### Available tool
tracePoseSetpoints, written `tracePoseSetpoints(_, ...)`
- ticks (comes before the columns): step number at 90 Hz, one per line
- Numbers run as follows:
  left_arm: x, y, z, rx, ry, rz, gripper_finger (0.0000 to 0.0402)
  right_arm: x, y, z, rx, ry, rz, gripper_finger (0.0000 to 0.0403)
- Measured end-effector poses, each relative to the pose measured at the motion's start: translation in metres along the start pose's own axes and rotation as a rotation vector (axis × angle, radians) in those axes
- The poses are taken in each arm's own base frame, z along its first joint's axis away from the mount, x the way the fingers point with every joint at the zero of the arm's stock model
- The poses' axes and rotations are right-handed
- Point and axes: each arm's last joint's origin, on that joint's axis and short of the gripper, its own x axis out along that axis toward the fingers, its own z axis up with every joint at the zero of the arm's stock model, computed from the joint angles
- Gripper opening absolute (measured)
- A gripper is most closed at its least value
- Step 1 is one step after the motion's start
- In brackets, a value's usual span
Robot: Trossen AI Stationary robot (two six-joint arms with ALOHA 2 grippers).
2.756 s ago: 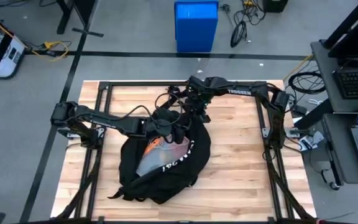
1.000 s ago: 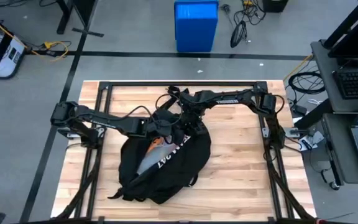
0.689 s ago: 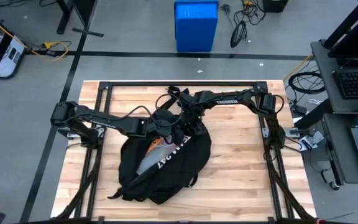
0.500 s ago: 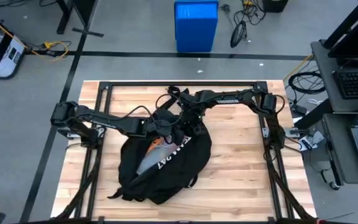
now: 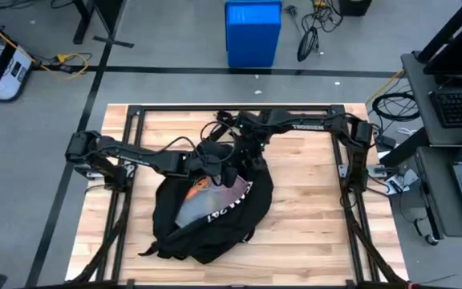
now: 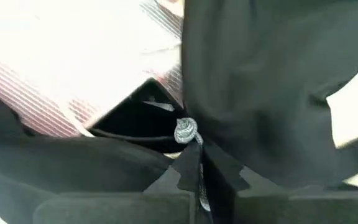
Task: Unpack backpack
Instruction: Close the black backpack
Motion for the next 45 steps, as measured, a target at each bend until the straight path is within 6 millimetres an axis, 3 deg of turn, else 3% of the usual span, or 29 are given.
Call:
tracePoseSetpoints(21, 0.000, 0.002, -0.002, -0.017, 0.023, 0.011, 0.0151, -0.002, 0.000, 0.001, 0.072, -0.063, 0.134, 0.0000)
tracePoseSetpoints(45, 0.000, 0.002, -0.003, -0.042, 0.040, 0.004, 0.0151, -0.021, -0.004, -0.001, 0.108, -0.130, 0.181, 0.0000)
